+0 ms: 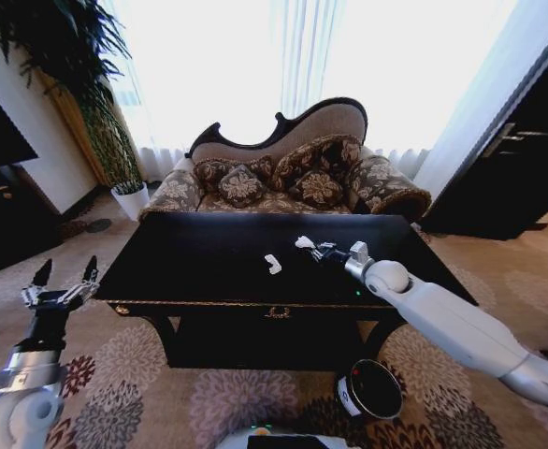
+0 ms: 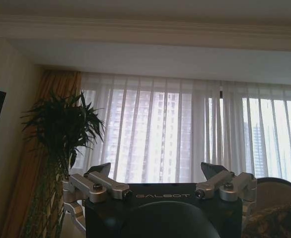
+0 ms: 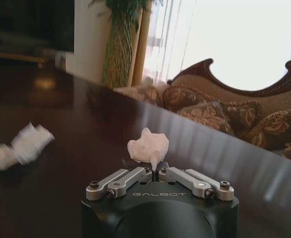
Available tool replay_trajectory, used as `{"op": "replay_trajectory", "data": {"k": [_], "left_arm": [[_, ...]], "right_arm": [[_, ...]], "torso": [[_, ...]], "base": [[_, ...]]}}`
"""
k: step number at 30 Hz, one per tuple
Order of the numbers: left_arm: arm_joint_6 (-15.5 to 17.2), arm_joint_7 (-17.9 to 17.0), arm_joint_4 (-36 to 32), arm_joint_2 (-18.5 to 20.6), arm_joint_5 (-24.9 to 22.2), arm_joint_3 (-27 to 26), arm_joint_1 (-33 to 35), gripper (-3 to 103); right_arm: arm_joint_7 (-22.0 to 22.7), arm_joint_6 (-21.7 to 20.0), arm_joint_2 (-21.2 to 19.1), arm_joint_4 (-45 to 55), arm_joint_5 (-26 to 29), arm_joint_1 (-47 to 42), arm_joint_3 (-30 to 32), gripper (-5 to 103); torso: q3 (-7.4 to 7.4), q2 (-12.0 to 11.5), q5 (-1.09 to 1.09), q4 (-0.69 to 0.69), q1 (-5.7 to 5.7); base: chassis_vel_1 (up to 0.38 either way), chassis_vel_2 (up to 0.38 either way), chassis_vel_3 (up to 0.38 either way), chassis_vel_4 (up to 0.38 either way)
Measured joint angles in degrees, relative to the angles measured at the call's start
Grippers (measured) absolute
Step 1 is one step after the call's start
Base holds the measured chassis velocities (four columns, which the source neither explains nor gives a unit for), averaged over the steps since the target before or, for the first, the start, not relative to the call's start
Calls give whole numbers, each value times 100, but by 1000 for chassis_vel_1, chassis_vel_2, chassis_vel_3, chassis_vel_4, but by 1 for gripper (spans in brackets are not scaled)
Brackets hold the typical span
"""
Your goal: Move to the front of the table and place the trash on the table into the trash bin.
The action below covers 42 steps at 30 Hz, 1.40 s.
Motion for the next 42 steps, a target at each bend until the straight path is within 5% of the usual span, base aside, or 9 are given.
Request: {"op": "replay_trajectory", "data": {"k": [13,20,29,33,42], "left_arm": [[-32,-1,-160,-41,-40,18,50,100],[-34,0,-317,-23,-135,-25,92,100],[-26,-1,-435,43,-349,-204,120,100],[-27,-1,-401,58,-388,-207,91,100],[-20,-1,-416,2,-383,-108,49,100]], "right_arm": [[-438,-22,-177,1528,663,-2450,2839,0],[-621,113,-153,1818,831,-3082,3430,0],[-981,112,531,2432,920,-4693,4723,0],[-1596,261,1101,2546,919,-5543,5738,0],[-2851,927,1522,2196,951,-6238,6351,0]], "torso": [[-1,1,0,-2,-1],[-1,0,-1,0,0],[-2,0,-1,0,0],[-1,0,-1,-1,-1],[-1,0,-1,0,0]], "base": [[0,0,0,0],[0,0,0,0],[0,0,0,0],[0,0,0,0],[0,0,0,0]]}}
